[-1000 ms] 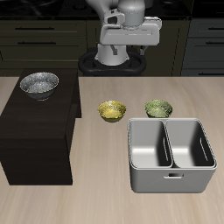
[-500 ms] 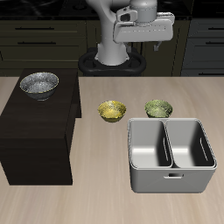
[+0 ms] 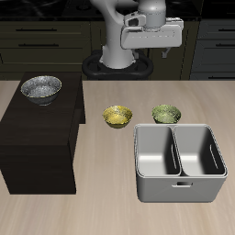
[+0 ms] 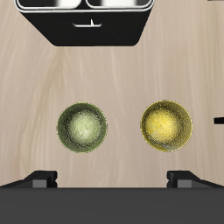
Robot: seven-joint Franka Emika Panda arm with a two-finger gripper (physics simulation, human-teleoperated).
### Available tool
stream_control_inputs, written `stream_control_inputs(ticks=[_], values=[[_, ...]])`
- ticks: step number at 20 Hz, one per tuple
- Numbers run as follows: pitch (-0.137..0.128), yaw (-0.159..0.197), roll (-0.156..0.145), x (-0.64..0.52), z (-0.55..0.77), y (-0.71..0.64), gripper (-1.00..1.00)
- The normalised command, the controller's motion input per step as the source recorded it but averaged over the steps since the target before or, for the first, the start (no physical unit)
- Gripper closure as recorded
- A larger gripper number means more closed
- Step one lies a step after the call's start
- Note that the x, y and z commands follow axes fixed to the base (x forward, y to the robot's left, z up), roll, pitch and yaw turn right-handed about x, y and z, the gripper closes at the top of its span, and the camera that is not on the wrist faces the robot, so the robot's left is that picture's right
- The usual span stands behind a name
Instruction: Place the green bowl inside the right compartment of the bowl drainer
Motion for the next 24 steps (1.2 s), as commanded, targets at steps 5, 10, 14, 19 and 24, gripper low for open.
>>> stream_control_inputs(ticks=[5, 10, 14, 19, 24], values=[[0.02, 0.005, 0.022, -0.08, -0.36, 0.11, -1.0], [0.037, 0.0, 0.023, -0.04, -0.36, 0.11, -1.0], [-0.044, 0.032, -0.008, -0.01, -0.13, 0.04, -1.0], [-0.074, 0.001, -0.017, 0.08, -0.17, -0.05, -1.0], [0.048, -0.037, 0.012, 0.08, -0.31, 0.01, -1.0]])
